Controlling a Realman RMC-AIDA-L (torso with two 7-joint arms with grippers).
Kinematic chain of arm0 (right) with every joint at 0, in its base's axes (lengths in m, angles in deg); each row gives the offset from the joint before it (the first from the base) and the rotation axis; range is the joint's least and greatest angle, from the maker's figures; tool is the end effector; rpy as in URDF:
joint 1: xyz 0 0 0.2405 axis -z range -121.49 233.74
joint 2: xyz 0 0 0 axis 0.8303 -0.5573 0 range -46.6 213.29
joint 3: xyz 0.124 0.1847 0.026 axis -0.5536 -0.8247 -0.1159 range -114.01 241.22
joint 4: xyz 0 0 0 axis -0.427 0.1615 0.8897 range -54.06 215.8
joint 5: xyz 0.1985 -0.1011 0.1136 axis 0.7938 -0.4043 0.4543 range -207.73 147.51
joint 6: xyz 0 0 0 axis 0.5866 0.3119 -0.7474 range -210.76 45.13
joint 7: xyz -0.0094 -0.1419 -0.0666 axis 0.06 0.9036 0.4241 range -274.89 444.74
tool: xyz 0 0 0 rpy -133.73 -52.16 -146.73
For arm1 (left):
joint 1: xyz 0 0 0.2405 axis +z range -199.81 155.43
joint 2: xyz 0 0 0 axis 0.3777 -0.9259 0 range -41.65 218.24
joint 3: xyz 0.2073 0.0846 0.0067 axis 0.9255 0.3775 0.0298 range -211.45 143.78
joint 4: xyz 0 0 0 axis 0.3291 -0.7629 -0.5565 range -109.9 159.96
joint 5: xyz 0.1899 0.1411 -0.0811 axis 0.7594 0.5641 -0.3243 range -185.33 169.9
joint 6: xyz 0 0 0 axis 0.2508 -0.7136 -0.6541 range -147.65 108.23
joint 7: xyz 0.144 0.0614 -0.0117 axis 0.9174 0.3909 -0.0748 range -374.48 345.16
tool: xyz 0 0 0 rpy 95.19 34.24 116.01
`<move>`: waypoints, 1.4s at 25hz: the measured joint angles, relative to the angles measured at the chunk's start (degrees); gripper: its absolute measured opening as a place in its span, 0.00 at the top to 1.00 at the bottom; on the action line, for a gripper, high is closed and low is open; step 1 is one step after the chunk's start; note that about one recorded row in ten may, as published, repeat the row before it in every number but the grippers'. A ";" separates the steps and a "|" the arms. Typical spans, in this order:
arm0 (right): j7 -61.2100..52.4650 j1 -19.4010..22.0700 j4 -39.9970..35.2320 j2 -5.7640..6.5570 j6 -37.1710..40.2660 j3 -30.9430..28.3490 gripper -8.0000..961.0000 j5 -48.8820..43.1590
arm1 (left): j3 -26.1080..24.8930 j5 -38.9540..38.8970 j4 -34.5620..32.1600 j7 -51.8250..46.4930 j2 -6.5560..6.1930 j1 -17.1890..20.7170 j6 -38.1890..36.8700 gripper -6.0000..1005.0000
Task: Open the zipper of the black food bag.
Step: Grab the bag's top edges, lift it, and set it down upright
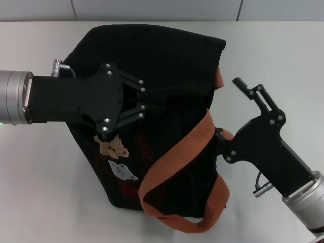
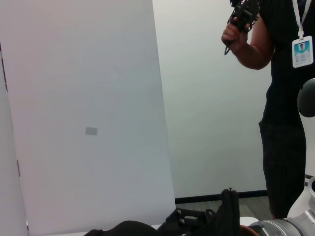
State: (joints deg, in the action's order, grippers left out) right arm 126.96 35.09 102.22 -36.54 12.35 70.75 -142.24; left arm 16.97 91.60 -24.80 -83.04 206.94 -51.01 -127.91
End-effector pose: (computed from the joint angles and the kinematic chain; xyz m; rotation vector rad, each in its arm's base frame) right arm 0.2231 0.2210 -0.1066 -1.8291 -0.5149 0.7292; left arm -0.1785 0.3265 0.0385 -2.9000 0.1365 -1.0030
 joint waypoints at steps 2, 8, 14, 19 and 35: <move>0.05 -0.08 0.00 0.00 -0.13 0.14 0.18 -0.06 | 0.00 0.02 0.13 0.00 0.00 0.00 0.01 0.90; 0.37 -0.20 -0.09 0.00 -0.42 0.24 0.28 -1.05 | 0.00 0.05 0.71 0.38 0.00 -0.20 0.02 0.90; 0.51 -0.75 -0.08 0.00 -0.70 0.25 0.40 -1.72 | 0.00 0.08 1.04 0.63 0.00 -0.24 -0.15 0.90; 0.53 -1.30 0.21 0.00 -1.78 0.25 0.65 -1.78 | 0.00 0.10 1.25 0.68 -0.03 -0.26 -0.31 0.90; 0.01 -1.62 0.36 0.00 -2.91 0.24 0.96 -1.78 | 0.00 0.09 1.23 0.70 -0.09 -0.18 -0.43 0.90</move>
State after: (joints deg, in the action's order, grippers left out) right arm 126.97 33.47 102.58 -36.54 9.43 70.99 -144.02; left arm 16.97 91.69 -23.57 -82.33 206.85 -51.19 -128.34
